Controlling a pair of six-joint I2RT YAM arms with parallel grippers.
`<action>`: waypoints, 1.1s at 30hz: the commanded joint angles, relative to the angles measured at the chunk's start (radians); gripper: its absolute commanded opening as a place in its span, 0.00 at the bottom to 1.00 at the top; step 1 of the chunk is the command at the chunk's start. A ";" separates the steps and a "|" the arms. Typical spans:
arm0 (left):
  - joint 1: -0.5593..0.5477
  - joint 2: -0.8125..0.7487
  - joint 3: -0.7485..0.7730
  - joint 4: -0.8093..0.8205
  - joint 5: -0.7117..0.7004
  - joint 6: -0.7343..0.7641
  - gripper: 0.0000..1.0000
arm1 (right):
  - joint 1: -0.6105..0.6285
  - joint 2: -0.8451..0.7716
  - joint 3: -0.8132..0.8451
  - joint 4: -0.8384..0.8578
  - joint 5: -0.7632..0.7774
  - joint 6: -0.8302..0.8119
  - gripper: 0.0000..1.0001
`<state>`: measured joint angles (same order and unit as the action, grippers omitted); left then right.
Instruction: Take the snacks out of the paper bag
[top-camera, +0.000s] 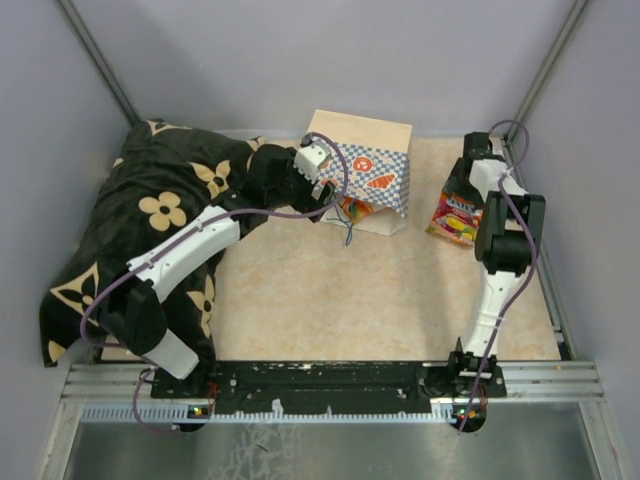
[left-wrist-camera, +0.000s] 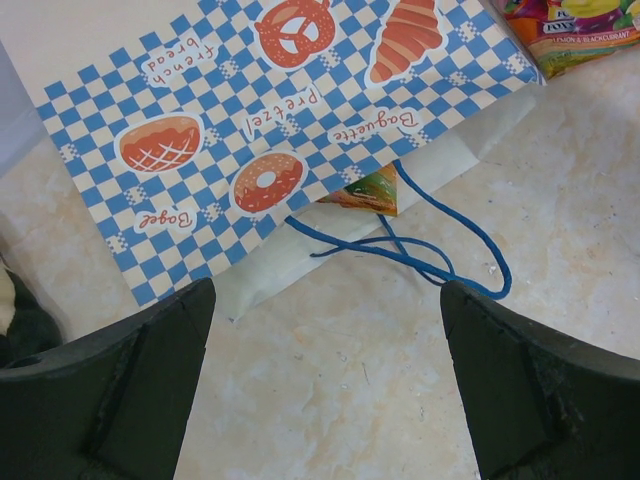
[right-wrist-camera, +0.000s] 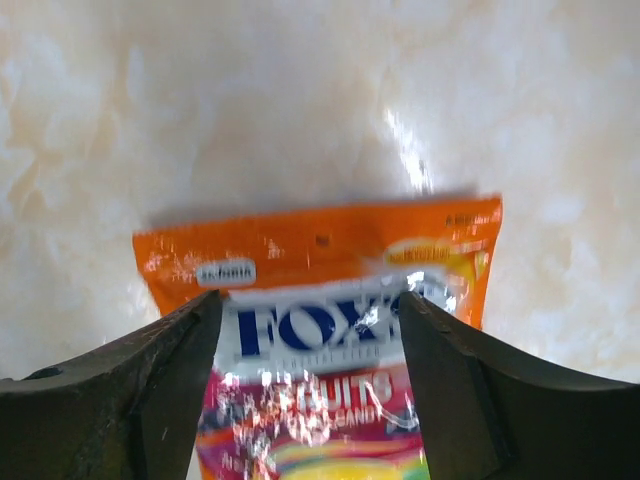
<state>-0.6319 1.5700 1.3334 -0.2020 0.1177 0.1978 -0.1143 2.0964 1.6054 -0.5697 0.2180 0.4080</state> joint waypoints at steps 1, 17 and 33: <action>0.012 0.041 0.068 0.018 0.035 -0.011 1.00 | 0.003 0.156 0.208 -0.134 0.109 -0.138 0.73; 0.021 0.146 0.209 -0.044 0.067 -0.024 0.99 | 0.015 -0.034 0.399 -0.149 -0.004 -0.126 0.99; 0.023 -0.053 0.003 0.042 0.090 -0.072 0.99 | -0.170 -0.700 -0.791 0.423 -0.269 0.241 0.78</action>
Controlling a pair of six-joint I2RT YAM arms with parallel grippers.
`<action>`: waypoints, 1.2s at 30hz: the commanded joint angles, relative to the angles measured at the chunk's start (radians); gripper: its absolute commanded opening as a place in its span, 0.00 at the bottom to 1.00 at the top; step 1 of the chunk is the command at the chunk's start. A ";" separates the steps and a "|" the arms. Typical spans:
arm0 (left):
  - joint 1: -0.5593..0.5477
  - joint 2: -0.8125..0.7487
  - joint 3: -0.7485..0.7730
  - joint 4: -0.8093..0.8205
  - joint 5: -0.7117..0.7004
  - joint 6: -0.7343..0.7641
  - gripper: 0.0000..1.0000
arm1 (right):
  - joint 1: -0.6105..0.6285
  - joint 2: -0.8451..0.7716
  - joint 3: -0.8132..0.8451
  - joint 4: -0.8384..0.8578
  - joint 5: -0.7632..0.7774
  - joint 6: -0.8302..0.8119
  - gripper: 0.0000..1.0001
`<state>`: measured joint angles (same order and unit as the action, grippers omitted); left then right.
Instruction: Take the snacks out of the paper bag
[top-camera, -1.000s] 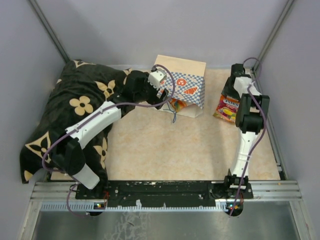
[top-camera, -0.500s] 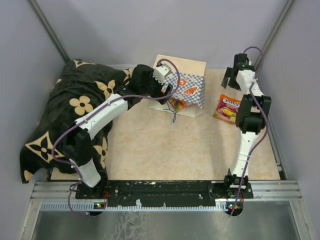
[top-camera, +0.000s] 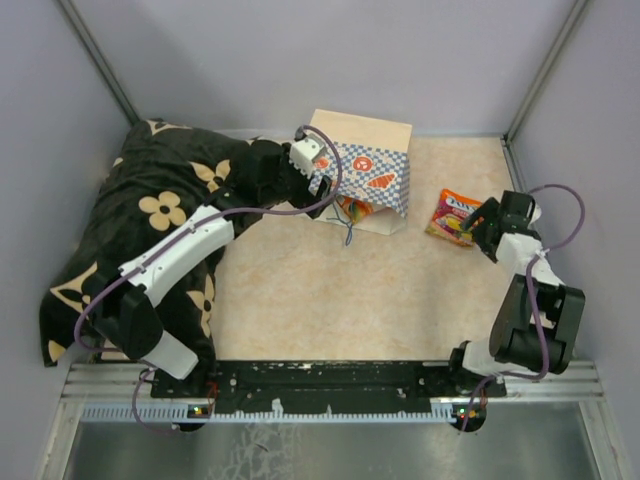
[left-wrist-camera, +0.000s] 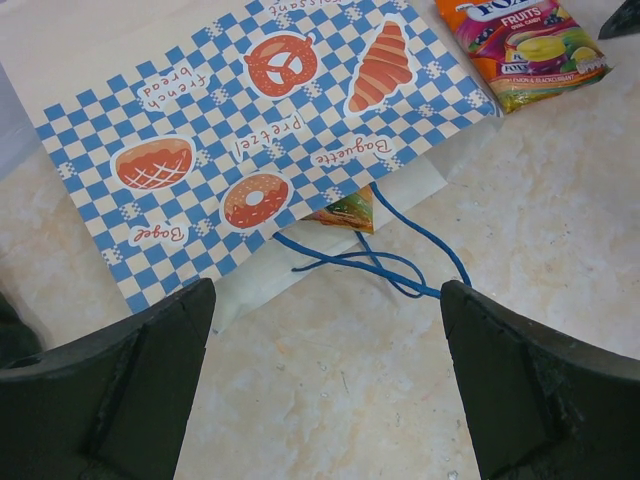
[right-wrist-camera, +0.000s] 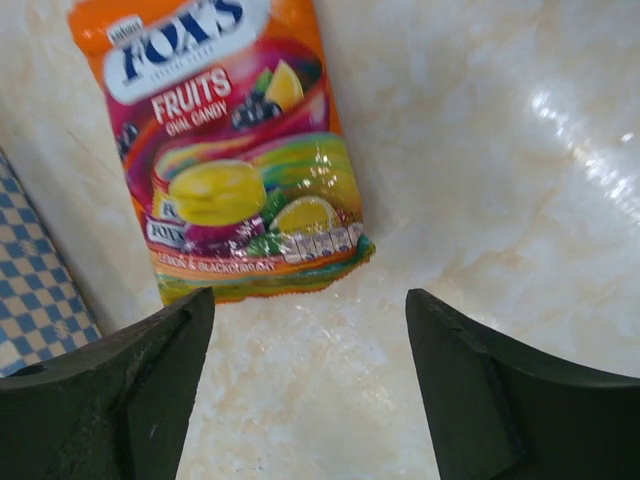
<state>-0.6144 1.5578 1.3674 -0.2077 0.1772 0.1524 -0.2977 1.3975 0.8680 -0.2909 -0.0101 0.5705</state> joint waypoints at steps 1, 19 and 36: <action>0.005 -0.044 -0.036 0.048 0.031 -0.029 0.99 | 0.011 0.007 -0.071 0.158 -0.051 0.094 0.75; 0.005 -0.079 -0.116 0.109 0.025 -0.064 0.99 | 0.007 0.224 -0.107 0.386 -0.054 0.230 0.00; 0.005 -0.007 -0.032 0.066 -0.054 -0.063 0.99 | -0.048 0.742 0.627 0.196 -0.149 0.175 0.00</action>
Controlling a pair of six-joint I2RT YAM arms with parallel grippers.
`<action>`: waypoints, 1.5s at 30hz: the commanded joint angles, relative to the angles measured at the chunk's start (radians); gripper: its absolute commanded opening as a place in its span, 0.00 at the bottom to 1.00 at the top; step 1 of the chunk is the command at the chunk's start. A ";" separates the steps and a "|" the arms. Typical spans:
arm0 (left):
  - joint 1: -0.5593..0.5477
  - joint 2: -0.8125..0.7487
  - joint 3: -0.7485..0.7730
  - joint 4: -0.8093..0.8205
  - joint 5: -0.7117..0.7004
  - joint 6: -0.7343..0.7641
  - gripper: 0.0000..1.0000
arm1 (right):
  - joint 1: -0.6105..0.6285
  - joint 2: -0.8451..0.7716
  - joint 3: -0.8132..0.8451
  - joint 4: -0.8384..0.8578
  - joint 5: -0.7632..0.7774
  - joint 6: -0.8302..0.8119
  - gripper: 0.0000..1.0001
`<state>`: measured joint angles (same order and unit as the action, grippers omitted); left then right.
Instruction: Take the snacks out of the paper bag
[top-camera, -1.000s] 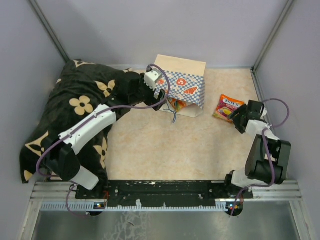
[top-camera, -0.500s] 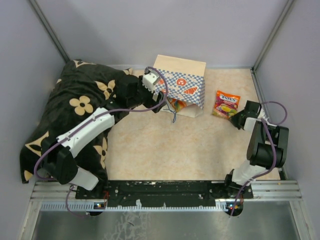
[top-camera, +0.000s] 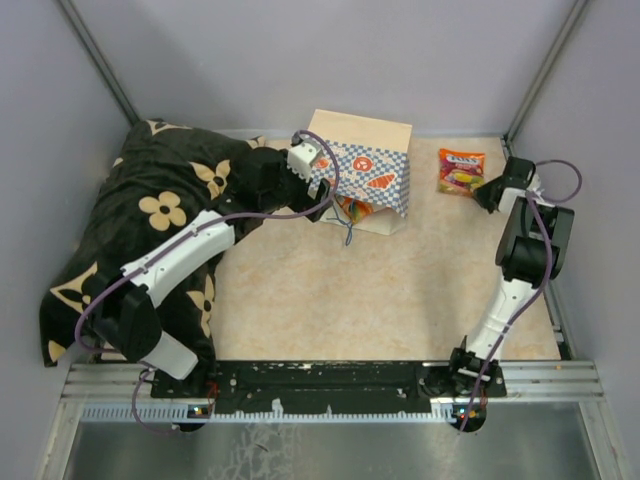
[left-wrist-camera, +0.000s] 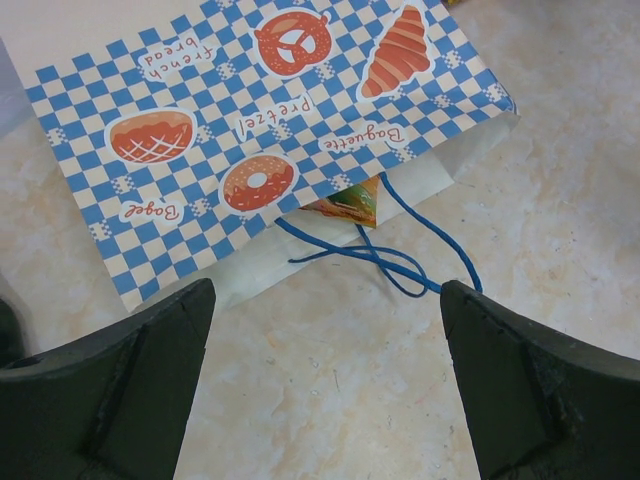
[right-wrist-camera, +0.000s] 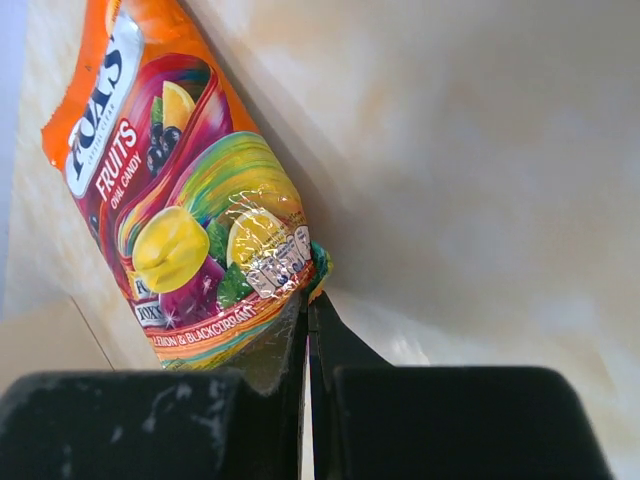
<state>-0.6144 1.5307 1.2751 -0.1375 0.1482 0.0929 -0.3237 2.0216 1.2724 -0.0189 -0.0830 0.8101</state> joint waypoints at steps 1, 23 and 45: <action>0.005 0.025 0.067 -0.010 -0.029 -0.001 0.99 | -0.024 0.160 0.302 -0.126 -0.103 -0.098 0.00; 0.009 0.041 0.133 -0.066 0.021 0.138 0.99 | -0.022 0.334 1.032 -0.779 0.016 -0.429 0.67; 0.007 0.236 0.173 -0.024 0.264 0.530 0.92 | 0.475 -0.596 -0.229 -0.291 0.060 -0.276 0.94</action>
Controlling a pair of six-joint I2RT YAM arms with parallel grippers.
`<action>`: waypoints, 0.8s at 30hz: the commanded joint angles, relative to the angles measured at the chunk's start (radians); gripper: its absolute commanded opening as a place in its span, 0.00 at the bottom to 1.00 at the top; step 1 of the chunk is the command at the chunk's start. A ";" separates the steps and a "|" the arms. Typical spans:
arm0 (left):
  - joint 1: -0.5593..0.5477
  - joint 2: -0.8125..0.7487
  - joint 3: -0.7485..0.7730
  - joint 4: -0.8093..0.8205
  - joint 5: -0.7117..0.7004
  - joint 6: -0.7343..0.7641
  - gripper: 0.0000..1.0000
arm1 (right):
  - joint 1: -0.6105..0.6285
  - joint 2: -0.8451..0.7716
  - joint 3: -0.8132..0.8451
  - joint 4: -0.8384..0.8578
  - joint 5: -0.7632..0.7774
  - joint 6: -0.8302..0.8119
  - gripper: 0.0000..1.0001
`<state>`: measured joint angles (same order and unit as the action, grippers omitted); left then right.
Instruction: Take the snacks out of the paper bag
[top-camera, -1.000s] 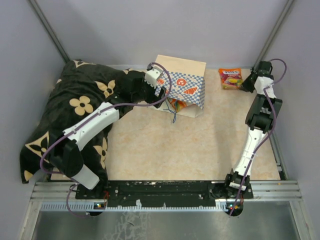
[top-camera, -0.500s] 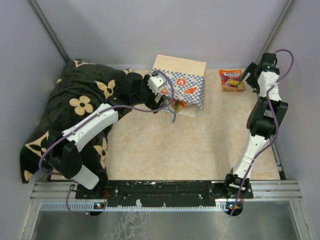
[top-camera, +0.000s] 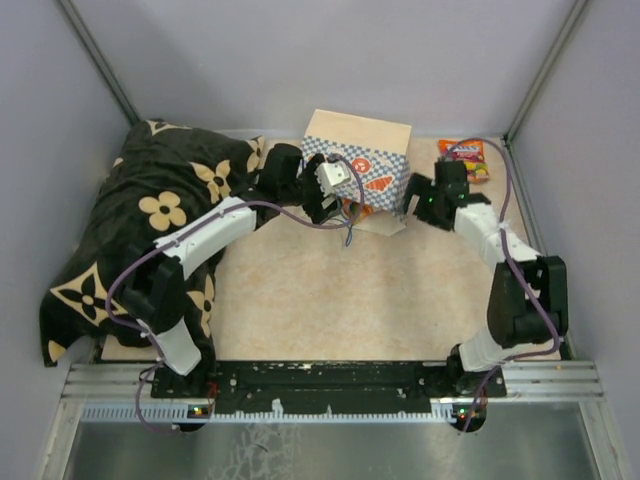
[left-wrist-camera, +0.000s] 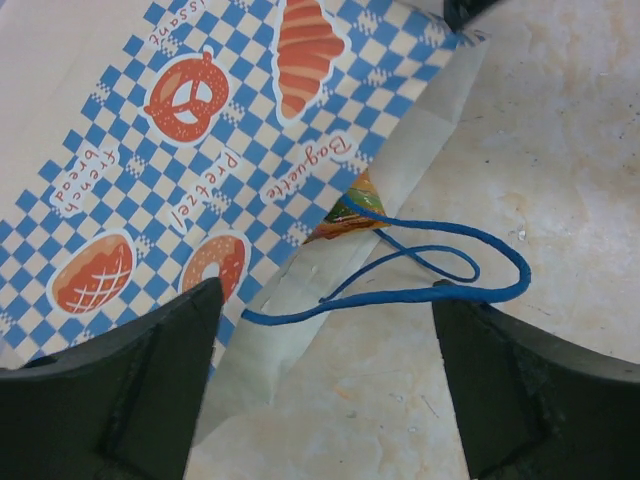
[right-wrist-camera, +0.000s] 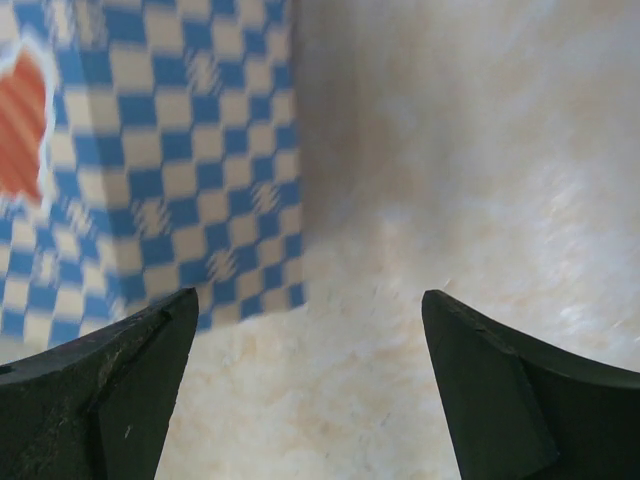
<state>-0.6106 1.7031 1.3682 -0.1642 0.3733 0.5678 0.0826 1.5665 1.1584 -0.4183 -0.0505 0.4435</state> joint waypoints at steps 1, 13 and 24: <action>0.003 0.080 0.106 -0.006 0.058 0.056 0.85 | 0.078 -0.182 -0.169 0.138 0.027 0.138 0.93; -0.045 0.149 0.326 0.051 -0.017 -0.204 0.00 | 0.246 -0.458 -0.622 0.525 0.070 0.513 0.72; -0.194 0.244 0.485 0.048 -0.302 -0.289 0.00 | 0.018 -0.079 -0.228 0.453 -0.051 0.225 0.55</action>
<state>-0.7620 1.9049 1.7618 -0.1642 0.2020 0.3397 0.1898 1.4384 0.8059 -0.0010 -0.0578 0.7834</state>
